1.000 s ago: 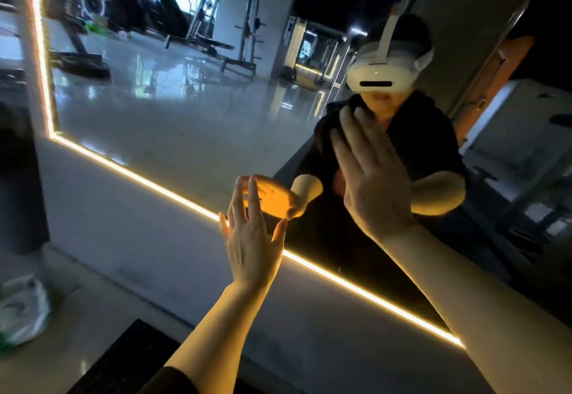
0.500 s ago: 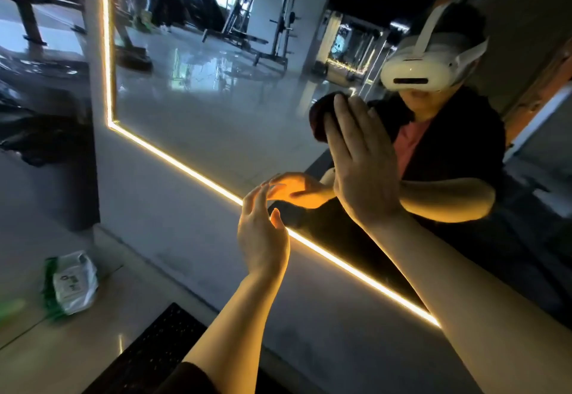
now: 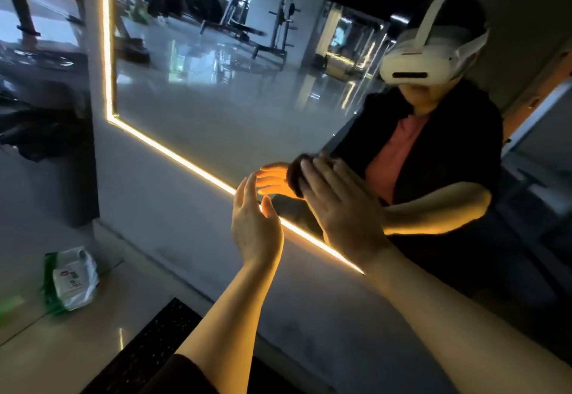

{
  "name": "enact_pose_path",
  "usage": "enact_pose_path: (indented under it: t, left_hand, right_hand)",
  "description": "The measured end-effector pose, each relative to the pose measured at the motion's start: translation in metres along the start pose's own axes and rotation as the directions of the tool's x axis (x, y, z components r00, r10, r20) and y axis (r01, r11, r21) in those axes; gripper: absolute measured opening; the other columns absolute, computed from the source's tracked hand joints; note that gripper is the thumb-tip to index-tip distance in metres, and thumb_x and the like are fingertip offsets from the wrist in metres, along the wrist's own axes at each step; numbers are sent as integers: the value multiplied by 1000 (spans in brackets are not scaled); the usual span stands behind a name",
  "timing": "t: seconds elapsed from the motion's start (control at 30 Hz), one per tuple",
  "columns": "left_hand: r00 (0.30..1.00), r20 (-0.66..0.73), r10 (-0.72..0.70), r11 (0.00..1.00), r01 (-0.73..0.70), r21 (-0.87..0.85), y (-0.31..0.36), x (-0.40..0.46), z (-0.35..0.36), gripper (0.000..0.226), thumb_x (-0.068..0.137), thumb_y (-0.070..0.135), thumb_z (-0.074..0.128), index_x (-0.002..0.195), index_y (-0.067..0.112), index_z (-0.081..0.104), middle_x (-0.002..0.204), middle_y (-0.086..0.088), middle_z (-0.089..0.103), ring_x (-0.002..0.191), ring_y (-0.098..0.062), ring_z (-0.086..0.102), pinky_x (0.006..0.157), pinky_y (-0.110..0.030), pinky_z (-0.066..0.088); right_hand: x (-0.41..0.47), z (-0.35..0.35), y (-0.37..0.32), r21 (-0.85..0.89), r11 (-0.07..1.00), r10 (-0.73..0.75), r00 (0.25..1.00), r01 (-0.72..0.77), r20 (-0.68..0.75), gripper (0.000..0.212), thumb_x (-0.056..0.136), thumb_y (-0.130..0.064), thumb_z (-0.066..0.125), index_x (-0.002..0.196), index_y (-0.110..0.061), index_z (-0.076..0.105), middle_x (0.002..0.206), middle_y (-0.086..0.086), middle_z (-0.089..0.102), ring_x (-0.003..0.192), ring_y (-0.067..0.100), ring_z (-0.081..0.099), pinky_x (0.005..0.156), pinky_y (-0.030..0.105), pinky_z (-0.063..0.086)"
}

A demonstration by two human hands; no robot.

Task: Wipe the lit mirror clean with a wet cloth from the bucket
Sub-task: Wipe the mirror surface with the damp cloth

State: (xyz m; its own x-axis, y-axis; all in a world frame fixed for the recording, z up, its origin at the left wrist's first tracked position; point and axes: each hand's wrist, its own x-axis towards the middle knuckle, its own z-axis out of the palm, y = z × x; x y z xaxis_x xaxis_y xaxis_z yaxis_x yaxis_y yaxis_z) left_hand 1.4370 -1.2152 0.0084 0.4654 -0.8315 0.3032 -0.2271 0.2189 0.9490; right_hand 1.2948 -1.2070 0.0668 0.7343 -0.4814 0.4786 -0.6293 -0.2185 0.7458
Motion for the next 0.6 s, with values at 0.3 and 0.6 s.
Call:
enact_pose_path:
  t: [0.3, 0.6]
  left_hand:
    - [825, 267, 499, 840, -536, 85, 15, -49, 35, 98, 78, 35, 79, 155, 24, 20, 163, -9, 6, 149, -31, 15, 113, -55, 33]
    - [699, 394, 597, 693, -697, 186, 33, -66, 75, 130, 62, 47, 86, 156, 21, 0, 162, -17, -16, 149, -39, -9, 111, -74, 10]
  right_hand:
    - [-121, -43, 65, -151, 982, 121, 990, -109, 72, 42, 103, -9, 35, 142, -10, 49, 154, 14, 39, 143, 33, 33, 119, 47, 22]
    - [-171, -81, 121, -194, 959, 227, 969, -206, 94, 50, 92, 1, 42, 141, -7, 48, 156, 17, 33, 145, 36, 30, 116, 57, 26]
